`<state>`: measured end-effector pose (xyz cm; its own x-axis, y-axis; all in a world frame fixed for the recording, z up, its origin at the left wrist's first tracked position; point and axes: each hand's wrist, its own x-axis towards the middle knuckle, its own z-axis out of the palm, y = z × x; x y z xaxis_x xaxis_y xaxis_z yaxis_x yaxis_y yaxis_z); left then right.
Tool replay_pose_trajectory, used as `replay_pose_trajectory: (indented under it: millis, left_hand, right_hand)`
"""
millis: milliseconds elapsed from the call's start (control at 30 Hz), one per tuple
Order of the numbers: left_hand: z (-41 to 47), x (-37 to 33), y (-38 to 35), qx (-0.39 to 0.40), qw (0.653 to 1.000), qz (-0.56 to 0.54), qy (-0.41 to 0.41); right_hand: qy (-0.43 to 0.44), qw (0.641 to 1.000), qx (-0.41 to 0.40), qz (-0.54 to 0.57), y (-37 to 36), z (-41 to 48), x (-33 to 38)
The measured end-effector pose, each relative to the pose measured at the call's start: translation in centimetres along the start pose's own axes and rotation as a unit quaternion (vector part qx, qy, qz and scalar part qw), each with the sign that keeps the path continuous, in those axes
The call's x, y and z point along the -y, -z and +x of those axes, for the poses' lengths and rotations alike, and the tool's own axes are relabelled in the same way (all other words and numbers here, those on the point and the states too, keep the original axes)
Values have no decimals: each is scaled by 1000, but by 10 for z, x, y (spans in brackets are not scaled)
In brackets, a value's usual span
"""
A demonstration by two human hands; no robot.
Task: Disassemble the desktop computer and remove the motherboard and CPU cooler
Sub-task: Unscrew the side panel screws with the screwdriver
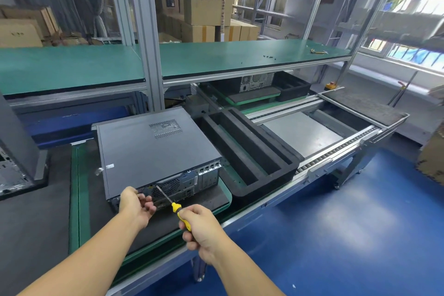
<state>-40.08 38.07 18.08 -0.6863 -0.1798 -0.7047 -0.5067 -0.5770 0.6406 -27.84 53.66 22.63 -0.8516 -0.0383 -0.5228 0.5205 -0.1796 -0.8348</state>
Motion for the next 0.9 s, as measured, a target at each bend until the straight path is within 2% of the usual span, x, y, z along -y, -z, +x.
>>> replay_pose_trajectory:
  millis: [200,367,567,700,900]
  left_hand:
    - [-5,15,-16,22,1000,-3,-13]
    - [-21,17,-36,111,992,-46,44]
    - [-34,4,-69,148,980,-95,91]
    - [-27,-1,-102,183,978,-18,101]
    - [-8,-1,-166,307,946,74,72]
  right_hand:
    - [19,1000,6,14,17,0,6]
    - [66,997,26,19,23,9,16]
    - [71,990,31,116,21,39,38]
    - [74,990,21,119,34,64,53]
    - [88,992,-35,89,77,103,88]
